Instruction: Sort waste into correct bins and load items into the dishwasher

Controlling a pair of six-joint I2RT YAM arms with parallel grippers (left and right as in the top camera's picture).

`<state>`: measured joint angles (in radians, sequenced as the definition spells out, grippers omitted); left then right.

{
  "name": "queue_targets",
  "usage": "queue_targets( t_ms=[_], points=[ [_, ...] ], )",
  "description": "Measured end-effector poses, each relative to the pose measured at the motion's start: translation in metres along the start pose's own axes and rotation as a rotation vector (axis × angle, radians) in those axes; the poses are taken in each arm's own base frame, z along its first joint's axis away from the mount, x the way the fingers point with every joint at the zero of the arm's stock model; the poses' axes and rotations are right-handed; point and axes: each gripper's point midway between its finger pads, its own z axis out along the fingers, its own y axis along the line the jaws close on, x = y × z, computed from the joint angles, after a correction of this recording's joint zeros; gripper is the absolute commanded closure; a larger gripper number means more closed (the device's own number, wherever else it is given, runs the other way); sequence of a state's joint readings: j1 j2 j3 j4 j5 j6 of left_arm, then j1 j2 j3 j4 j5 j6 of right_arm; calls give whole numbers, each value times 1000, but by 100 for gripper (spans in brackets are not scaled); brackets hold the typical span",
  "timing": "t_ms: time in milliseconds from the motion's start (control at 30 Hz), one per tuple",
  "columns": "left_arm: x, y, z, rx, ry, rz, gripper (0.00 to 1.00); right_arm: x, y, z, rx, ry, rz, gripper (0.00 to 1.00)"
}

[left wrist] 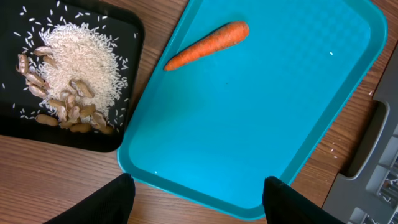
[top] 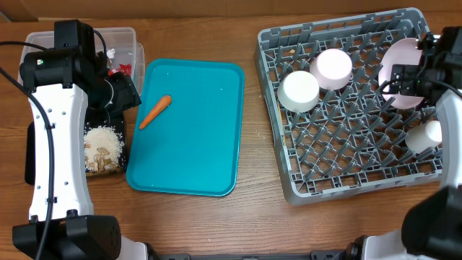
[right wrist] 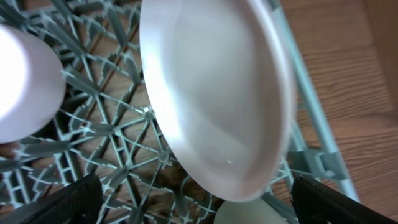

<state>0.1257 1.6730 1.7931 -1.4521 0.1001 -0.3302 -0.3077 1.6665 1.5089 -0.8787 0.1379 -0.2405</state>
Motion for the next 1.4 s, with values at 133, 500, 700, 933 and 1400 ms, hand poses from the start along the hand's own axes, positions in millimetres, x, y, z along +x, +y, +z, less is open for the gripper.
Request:
queue_targets(
  t_ms=[133,500,700,933,1400],
  points=[
    [1,0,0,-2,5,-1,32,-18,-10,-40,23,-118,22,82],
    [2,1,0,-2,7,-1,32,-42,-81,-35,108,-265,312,96],
    [3,1,0,-5,13,-1,32,-44,-73,6,40,-238,352,96],
    [4,2,0,-6,18,-2,32,-36,-51,48,-74,-170,357,96],
    [4,2,0,-6,18,-2,32,-21,-1,43,-353,-105,240,96]
  ],
)
